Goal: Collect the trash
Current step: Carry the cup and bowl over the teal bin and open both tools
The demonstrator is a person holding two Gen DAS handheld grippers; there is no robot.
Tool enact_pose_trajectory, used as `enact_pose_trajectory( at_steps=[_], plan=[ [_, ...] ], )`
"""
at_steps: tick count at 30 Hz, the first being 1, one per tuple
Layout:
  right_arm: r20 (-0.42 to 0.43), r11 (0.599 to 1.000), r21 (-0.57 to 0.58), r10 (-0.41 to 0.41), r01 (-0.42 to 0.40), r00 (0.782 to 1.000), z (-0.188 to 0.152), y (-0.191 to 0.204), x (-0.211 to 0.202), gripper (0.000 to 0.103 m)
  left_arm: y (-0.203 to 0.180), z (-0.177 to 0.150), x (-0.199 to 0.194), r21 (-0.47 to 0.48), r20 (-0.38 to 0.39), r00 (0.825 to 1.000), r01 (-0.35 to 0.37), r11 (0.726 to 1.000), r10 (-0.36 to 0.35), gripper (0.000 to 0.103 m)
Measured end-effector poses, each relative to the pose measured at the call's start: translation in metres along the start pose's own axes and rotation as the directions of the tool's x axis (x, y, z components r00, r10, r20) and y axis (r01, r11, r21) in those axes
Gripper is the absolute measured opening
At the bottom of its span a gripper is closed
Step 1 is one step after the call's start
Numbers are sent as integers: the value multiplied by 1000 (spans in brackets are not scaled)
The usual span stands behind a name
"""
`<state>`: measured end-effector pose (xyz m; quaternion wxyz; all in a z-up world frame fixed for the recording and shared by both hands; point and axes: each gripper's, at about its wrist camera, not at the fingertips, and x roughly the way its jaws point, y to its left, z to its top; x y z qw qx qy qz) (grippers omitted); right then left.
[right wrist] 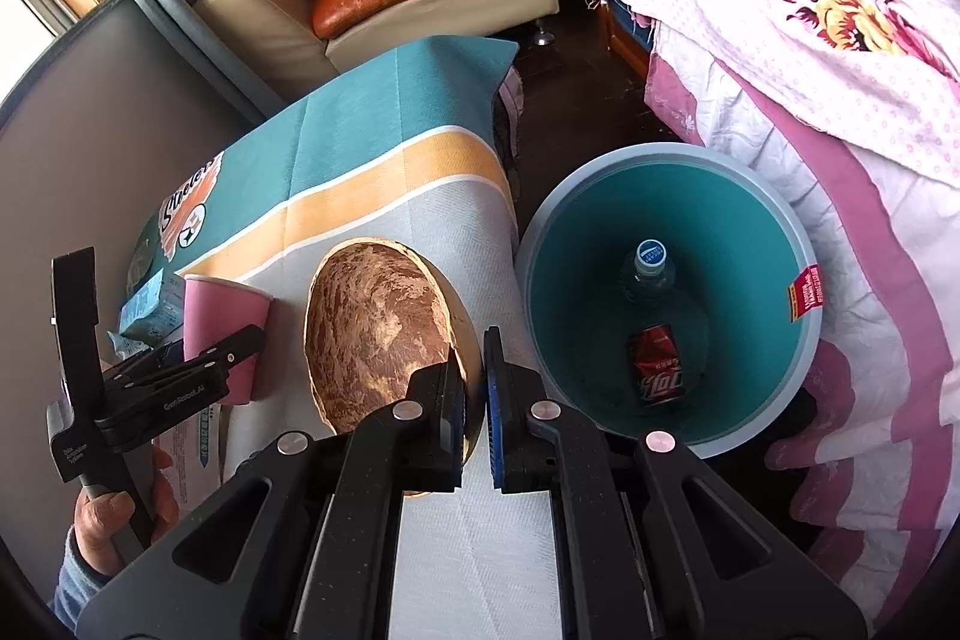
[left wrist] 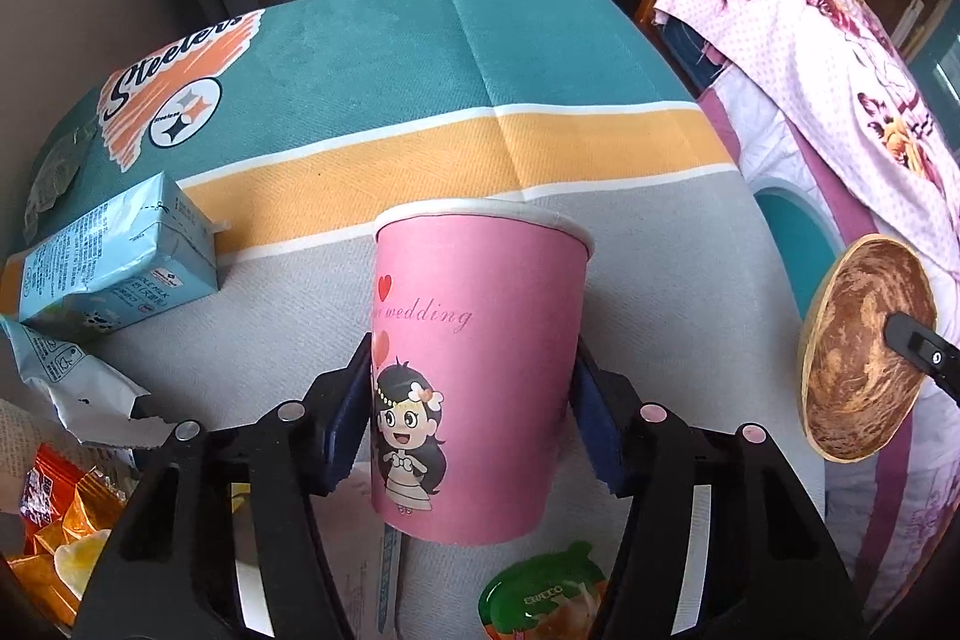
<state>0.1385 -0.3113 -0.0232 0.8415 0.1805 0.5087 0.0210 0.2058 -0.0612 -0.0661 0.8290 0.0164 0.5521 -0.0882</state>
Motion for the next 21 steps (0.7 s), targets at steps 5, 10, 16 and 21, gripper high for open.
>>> enact_pose_trajectory(
  at_steps=[5, 10, 16, 21],
  plan=[
    [17, 1000, 20, 8, -9, 1000, -2, -14, -5, 6, -17, -1, -18, 29, 30, 999, 15, 999, -16, 60],
    [46, 999, 41, 16, -18, 999, -1, -31, -15, 6, -43, 3, -40, 66, 60, 996, 67, 996, -71, 60],
    [110, 997, 79, -14, 6, 994, 4, -62, -37, 6, -88, 10, -48, 135, 56, 989, 128, 983, -136, 60],
    [168, 991, 121, -77, 57, 983, 9, -97, -60, 6, -136, 13, -36, 204, 24, 985, 165, 965, -174, 60]
  ],
)
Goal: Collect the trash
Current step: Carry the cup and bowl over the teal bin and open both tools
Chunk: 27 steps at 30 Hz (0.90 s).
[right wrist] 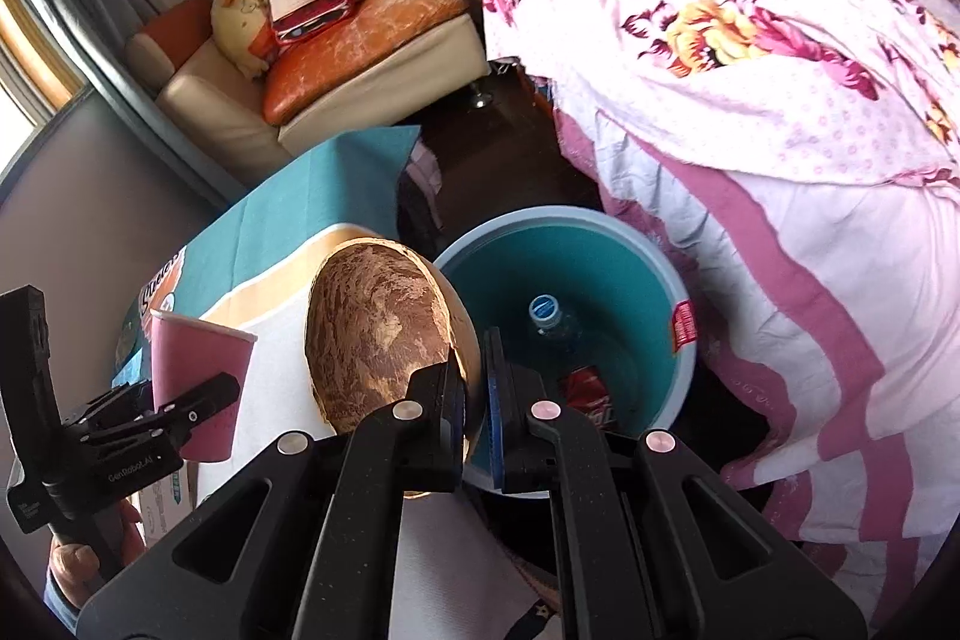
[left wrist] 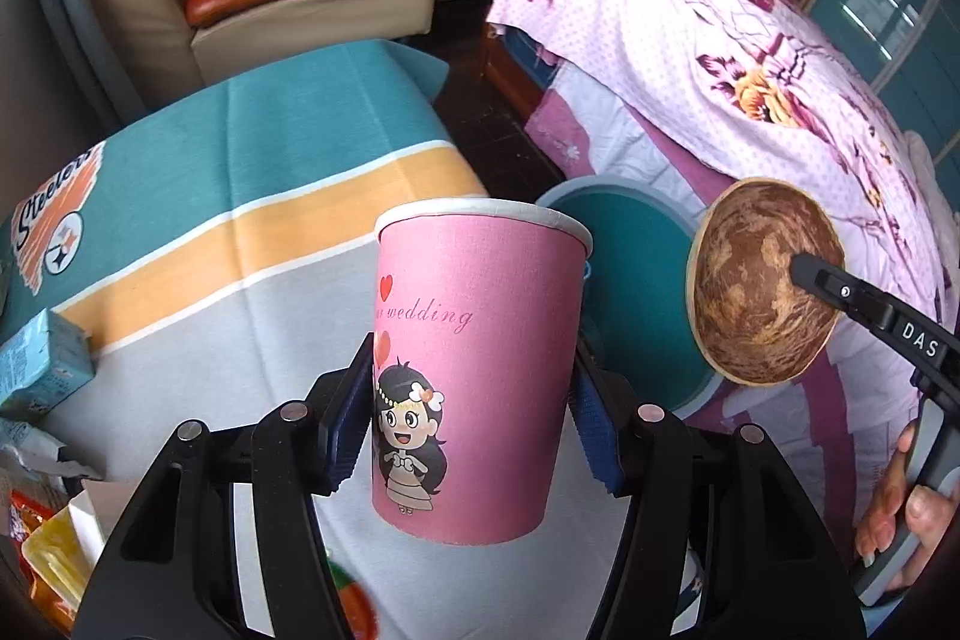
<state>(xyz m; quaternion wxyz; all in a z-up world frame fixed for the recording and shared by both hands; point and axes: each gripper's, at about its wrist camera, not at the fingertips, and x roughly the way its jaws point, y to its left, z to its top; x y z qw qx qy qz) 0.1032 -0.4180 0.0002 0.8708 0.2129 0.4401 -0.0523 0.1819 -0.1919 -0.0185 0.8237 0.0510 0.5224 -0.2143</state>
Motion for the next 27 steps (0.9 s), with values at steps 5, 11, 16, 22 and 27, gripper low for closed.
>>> enact_pose_trajectory(
  at_steps=[5, 11, 16, 22, 27],
  plan=[
    [25, 998, 23, -50, 50, 998, 8, -31, -8, 6, -35, 10, 26, 44, -35, 999, 30, 999, -28, 60],
    [4, 995, 50, -82, 81, 997, 12, -57, 4, 6, -71, 13, 59, 118, -89, 995, 48, 992, -38, 61],
    [-17, 993, 55, -104, 104, 994, 13, -67, 15, 6, -88, 12, 85, 152, -136, 990, 60, 987, -40, 61],
    [-38, 991, 47, -121, 123, 992, 14, -69, 26, 6, -90, 10, 101, 167, -151, 988, 45, 985, -19, 65],
    [-59, 991, 42, -122, 125, 991, 13, -67, 37, 6, -84, 12, 104, 149, -155, 988, 43, 988, -19, 74]
  ],
)
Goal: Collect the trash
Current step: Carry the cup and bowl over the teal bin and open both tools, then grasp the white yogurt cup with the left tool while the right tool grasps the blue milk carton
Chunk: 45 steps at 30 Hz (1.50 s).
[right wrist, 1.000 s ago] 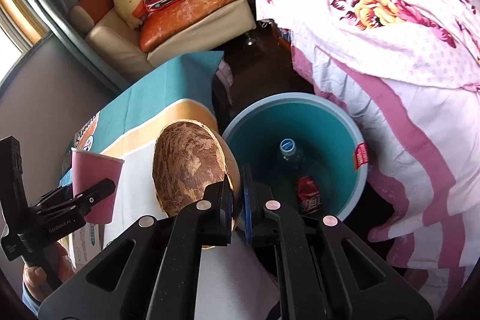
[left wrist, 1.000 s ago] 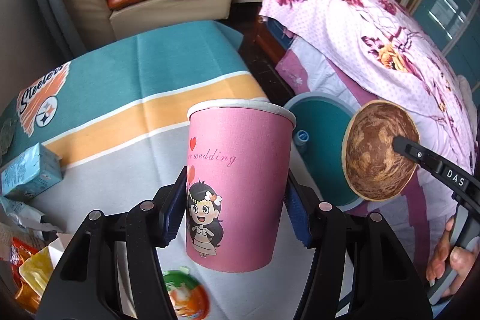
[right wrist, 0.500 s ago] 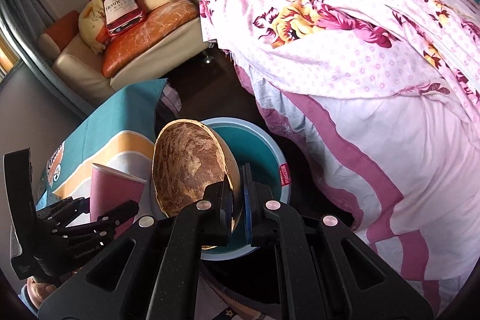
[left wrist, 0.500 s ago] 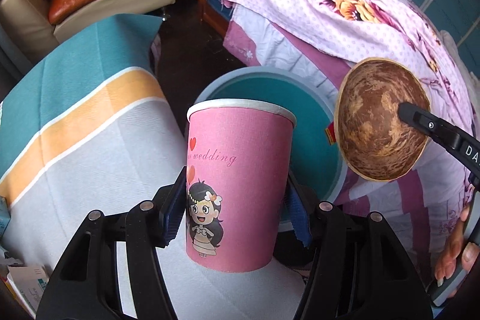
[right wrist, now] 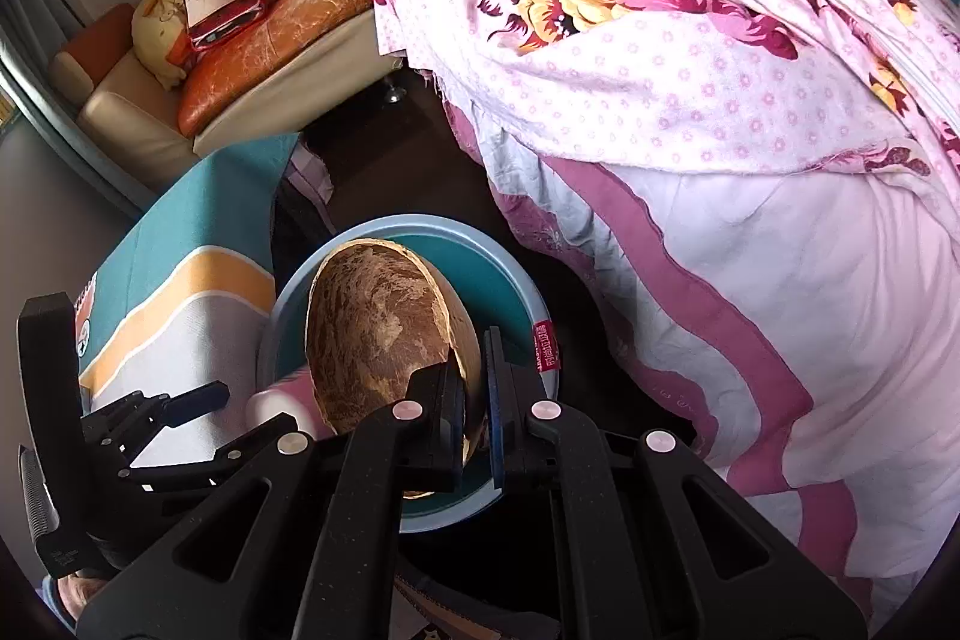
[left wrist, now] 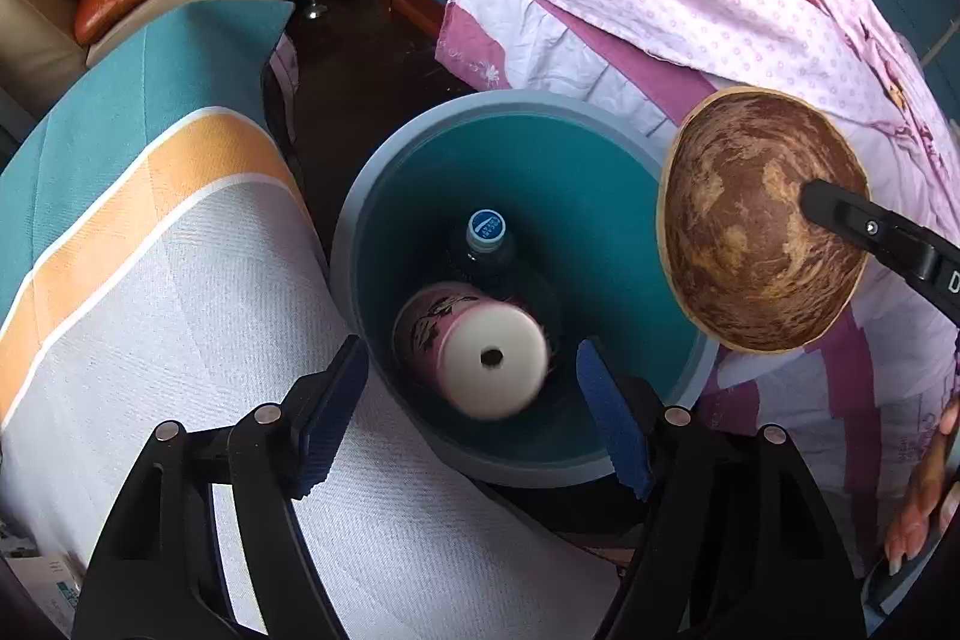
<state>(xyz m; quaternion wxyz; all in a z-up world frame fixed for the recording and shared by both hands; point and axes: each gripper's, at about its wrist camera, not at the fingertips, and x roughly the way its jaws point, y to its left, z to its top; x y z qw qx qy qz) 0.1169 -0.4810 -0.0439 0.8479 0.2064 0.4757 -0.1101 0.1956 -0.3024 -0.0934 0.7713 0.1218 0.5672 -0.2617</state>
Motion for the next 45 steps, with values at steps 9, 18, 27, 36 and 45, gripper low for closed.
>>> enact_pose_trajectory(
  at_steps=[9, 18, 27, 36, 45],
  plan=[
    [-17, 1000, -19, -8, 8, 1000, 2, 9, 8, 6, 11, -1, -28, -33, 68, 997, -22, 999, 24, 79],
    [-56, 999, -47, -14, 11, 998, -1, 23, 25, 6, 45, -5, -67, -114, 165, 985, -29, 993, 48, 92],
    [-102, 996, -90, -21, 12, 995, -5, 45, 44, 9, 77, -17, -74, -185, 170, 985, -2, 983, 34, 92],
    [-159, 993, -122, -14, -6, 987, -14, 65, 59, 23, 94, -27, -71, -215, 157, 987, 13, 977, 22, 92],
    [-151, 992, -127, -22, 3, 988, -17, 78, 51, 31, 112, -41, -74, -247, 153, 988, 30, 968, 8, 92]
  ],
)
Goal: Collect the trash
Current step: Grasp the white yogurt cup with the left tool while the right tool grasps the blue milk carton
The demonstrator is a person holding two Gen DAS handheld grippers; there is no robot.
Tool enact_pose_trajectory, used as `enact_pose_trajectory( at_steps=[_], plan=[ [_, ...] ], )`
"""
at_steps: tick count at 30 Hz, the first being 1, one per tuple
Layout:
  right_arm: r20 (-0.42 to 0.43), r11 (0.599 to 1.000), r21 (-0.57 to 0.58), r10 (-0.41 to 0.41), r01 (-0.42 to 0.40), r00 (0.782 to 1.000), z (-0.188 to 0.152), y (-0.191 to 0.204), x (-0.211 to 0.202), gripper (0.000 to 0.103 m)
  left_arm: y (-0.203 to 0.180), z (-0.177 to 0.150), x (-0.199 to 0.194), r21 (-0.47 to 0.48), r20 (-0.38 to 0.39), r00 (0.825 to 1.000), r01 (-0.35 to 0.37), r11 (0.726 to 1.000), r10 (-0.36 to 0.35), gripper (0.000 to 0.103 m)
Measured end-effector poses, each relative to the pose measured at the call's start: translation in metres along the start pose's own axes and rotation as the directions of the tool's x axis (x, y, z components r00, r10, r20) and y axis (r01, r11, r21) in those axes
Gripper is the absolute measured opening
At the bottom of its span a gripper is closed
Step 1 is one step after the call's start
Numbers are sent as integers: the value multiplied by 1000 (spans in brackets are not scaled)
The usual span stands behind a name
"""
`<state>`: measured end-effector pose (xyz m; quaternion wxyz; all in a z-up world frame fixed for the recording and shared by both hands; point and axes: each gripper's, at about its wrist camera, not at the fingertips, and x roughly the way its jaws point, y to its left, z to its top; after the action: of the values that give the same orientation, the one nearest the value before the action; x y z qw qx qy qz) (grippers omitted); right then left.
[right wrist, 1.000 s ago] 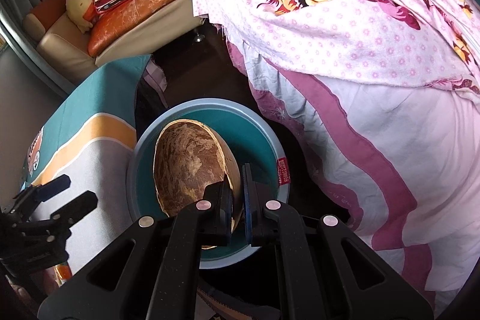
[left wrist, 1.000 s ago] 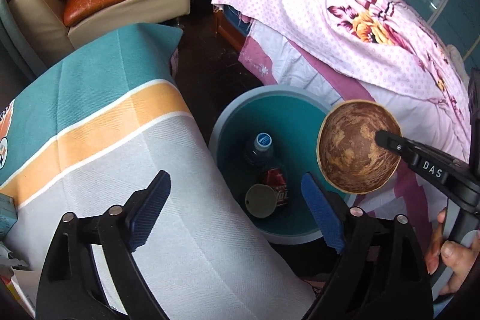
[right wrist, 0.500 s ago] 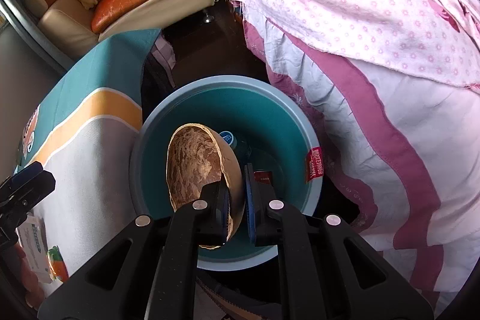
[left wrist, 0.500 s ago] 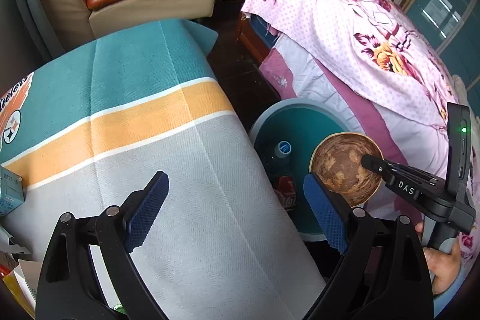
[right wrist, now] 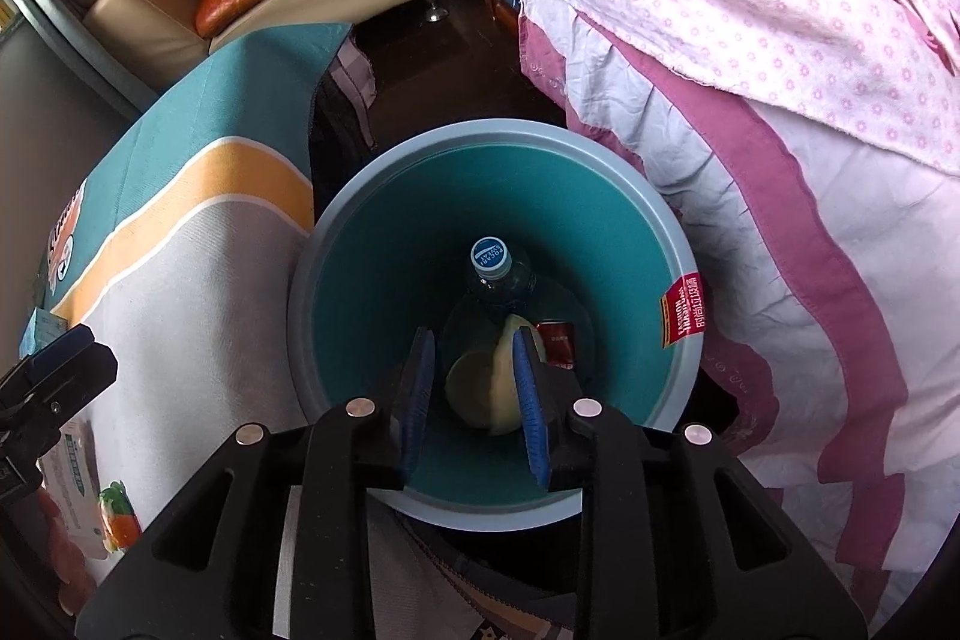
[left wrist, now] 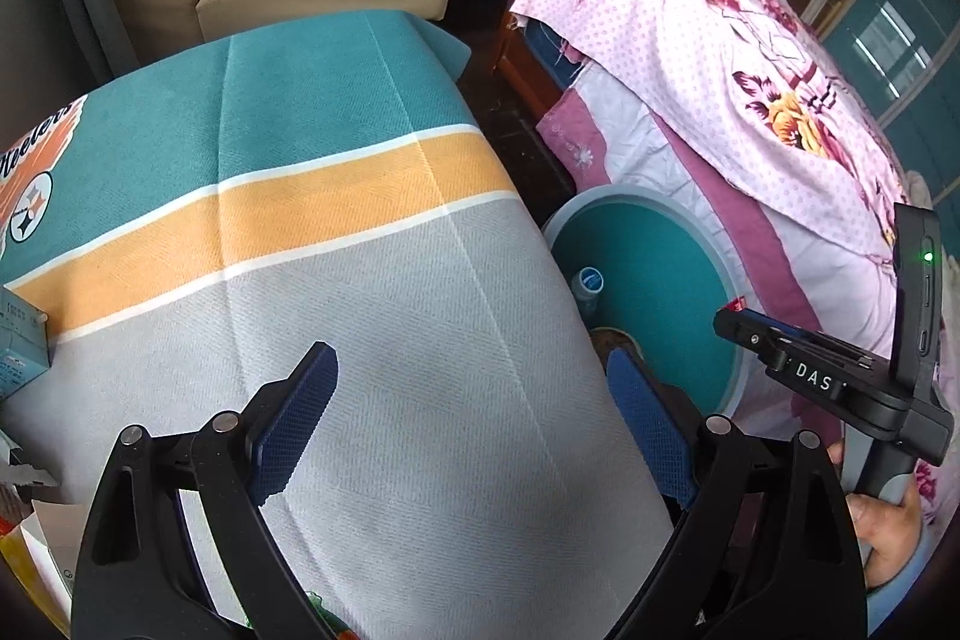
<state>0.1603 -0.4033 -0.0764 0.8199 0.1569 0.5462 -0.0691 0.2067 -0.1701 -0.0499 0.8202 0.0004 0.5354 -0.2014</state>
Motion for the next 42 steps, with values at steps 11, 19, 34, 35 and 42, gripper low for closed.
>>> enact_pose_trajectory(
  at_steps=[11, 19, 34, 35, 42],
  plan=[
    [39, 999, -31, -24, 26, 999, -6, 18, -35, 66, 11, -14, -26, -17, 23, 999, 23, 1000, -22, 92],
    [56, 996, -88, -13, 17, 998, -21, 53, -62, 72, 25, -32, -63, -16, 58, 998, 17, 1000, -16, 92],
    [18, 955, -294, 49, -42, 999, -65, 167, -84, 77, 98, -76, -139, -64, 125, 989, -68, 996, 75, 92],
    [12, 950, -309, 52, -46, 999, -68, 175, -84, 77, 106, -79, -145, -69, 132, 988, -77, 995, 85, 92],
    [-32, 900, -429, 65, -72, 997, -91, 239, -85, 77, 157, -99, -185, -123, 173, 973, -134, 983, 154, 92]
  ],
)
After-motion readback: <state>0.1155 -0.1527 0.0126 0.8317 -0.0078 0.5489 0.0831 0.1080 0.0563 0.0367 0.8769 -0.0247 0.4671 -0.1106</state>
